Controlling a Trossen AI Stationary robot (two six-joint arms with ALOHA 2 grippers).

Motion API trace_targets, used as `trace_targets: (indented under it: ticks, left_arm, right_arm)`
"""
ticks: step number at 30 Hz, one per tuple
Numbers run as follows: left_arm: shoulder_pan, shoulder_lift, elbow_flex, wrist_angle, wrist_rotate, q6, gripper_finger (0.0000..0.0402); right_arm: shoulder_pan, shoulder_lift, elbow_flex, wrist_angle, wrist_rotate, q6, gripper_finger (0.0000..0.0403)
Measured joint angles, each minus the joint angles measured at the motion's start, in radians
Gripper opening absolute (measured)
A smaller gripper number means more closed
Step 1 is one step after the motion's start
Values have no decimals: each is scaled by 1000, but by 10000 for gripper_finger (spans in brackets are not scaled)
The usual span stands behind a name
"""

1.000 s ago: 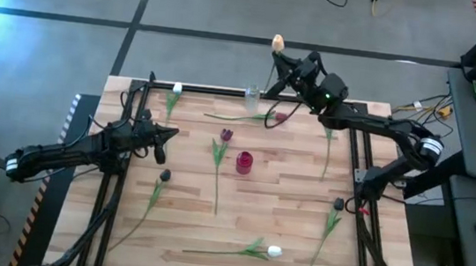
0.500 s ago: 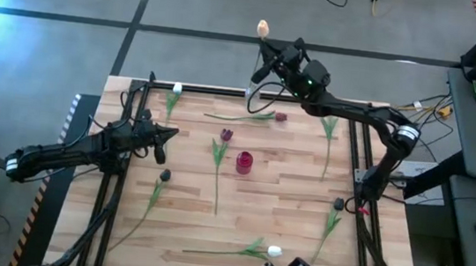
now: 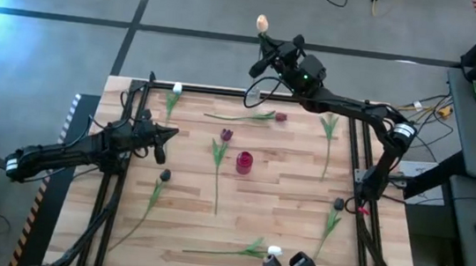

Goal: Sort flowers into vase by color
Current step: Put the left pink flower into the transparent vase

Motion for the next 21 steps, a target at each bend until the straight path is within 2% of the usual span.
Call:
trace_targets:
  ticks: [21]
  left_arm:
    - [0,0,0,0,0,0,0]
  right_arm:
    - [-6,5,-28,-96,25,61,12]
